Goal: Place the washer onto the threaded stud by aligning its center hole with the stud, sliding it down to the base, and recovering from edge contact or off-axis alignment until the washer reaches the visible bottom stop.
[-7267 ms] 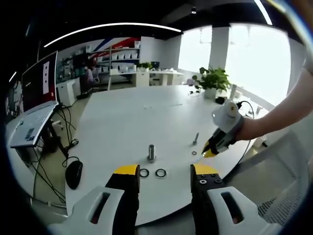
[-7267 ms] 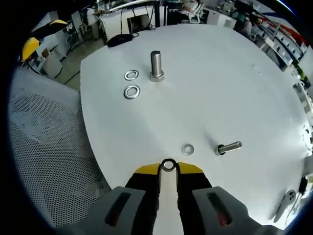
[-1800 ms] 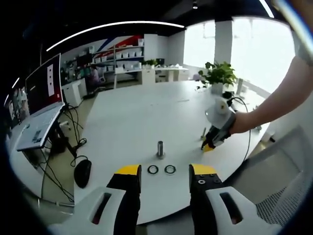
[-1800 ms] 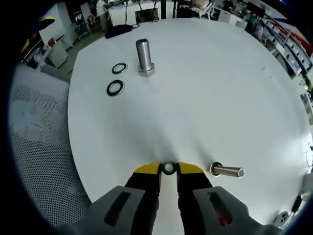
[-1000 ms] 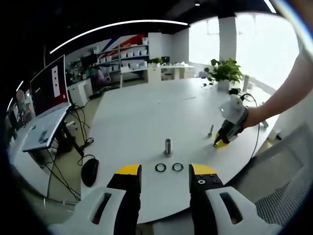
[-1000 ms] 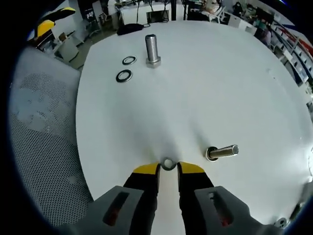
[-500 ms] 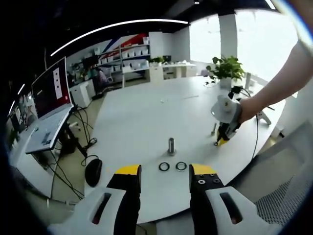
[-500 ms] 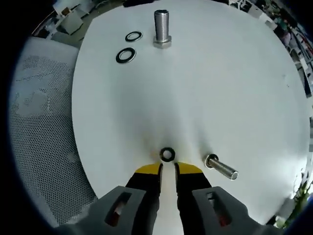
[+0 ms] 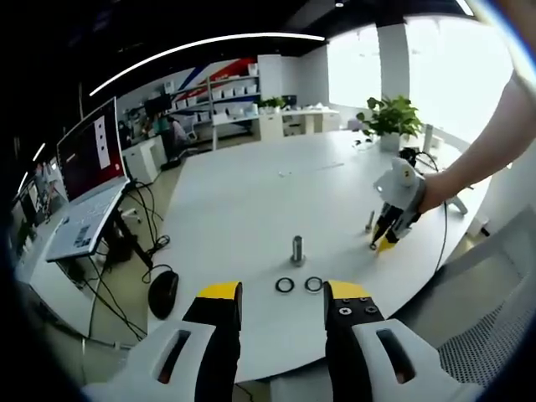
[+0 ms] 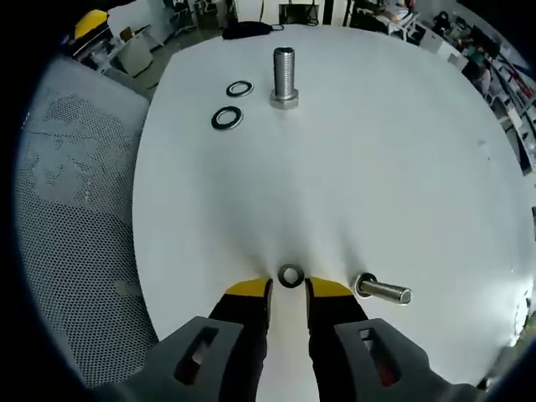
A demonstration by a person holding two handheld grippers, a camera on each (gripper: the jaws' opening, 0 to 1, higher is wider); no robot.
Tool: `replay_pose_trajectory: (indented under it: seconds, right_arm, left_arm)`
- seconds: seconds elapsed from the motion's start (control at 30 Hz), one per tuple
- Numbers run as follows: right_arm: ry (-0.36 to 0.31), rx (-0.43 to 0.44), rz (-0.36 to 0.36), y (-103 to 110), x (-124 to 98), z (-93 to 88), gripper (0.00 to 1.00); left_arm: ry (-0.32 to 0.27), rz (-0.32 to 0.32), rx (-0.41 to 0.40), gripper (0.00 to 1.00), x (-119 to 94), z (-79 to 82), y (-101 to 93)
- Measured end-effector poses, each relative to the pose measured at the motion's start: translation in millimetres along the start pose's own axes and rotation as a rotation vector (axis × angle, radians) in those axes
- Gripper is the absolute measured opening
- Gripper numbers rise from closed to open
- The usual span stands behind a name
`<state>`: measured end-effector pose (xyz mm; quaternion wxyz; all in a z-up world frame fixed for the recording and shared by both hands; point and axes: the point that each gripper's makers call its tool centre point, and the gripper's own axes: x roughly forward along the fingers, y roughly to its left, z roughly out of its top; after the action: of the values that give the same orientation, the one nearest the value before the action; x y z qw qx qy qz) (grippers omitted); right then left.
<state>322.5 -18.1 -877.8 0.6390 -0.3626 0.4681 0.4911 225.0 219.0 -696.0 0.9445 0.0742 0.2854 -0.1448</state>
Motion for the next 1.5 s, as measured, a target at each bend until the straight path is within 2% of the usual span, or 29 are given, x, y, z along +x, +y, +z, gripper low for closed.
replay_pose_trajectory:
  seconds: [0.2, 0.23, 0.33, 0.4, 0.53, 0.67, 0.73, 0.77, 0.83, 0.87, 0.97, 1.03, 1.27, 1.4, 1.5]
  right_arm:
    - [0.06, -0.017, 0.024, -0.7, 2.7, 5.4, 0.16]
    - [0.086, -0.046, 0.031, -1.7, 3.2, 5.3, 0.15]
    - [0.147, -0.037, 0.041, -2.0, 2.9, 4.4, 0.14]
    - [0.206, -0.071, 0.044, -2.4, 2.6, 3.9, 0.14]
    - [0.282, -0.069, 0.025, -0.9, 3.6, 4.7, 0.14]
    - [0.314, -0.073, 0.003, 0.1, 4.0, 4.9, 0.14]
    - [0.303, -0.072, -0.011, 1.9, 2.3, 4.2, 0.14]
    - [0.276, -0.077, -0.02, -0.1, 3.0, 4.3, 0.14]
    - [0.188, -0.069, -0.025, -0.6, 3.2, 6.3, 0.14]
    - [0.171, -0.069, -0.023, -0.6, 3.0, 6.4, 0.14]
    - [0.031, -0.017, -0.012, -1.4, 1.9, 5.8, 0.14]
    - [-0.014, 0.031, -0.015, -0.8, 0.3, 2.7, 0.14]
    - [-0.081, 0.053, -0.044, -1.3, -6.1, -11.1, 0.14]
    - [-0.121, 0.157, -0.039, -7.9, -16.8, -28.2, 0.14]
    - [-0.145, 0.198, -0.054, -15.3, -25.8, -36.3, 0.14]
  left_arm:
    - [-0.005, -0.001, 0.005, 0.37, 0.3, 1.3, 0.0]
    - [-0.005, -0.001, 0.003, 0.37, 0.2, 1.3, 0.0]
    - [0.0, 0.0, 0.003, 0.37, 0.8, -0.1, 0.6]
    - [-0.002, 0.001, 0.004, 0.37, 0.5, 0.7, 0.6]
    - [-0.002, 0.006, 0.001, 0.37, 0.3, 0.5, 1.8]
    - [-0.001, 0.007, 0.005, 0.37, 0.0, 0.6, 1.5]
    - [-0.004, 0.011, 0.005, 0.37, -0.3, 1.2, 2.2]
    - [-0.005, 0.013, 0.002, 0.37, -0.5, 1.1, 2.9]
    - [-0.004, 0.015, 0.0, 0.37, -0.4, 0.9, 3.3]
    - [-0.003, 0.016, 0.001, 0.37, -0.4, 0.8, 3.3]
    - [0.002, 0.019, 0.006, 0.37, 0.0, 0.1, 3.5]
    - [0.008, 0.022, 0.008, 0.37, 0.3, -1.4, 4.4]
    - [0.028, 0.031, 0.01, 0.37, 1.3, -4.8, 5.8]
    - [0.027, 0.032, 0.016, 0.37, 0.8, -4.7, 5.3]
    - [0.035, 0.022, 0.0, 0.38, 2.2, -6.3, 5.4]
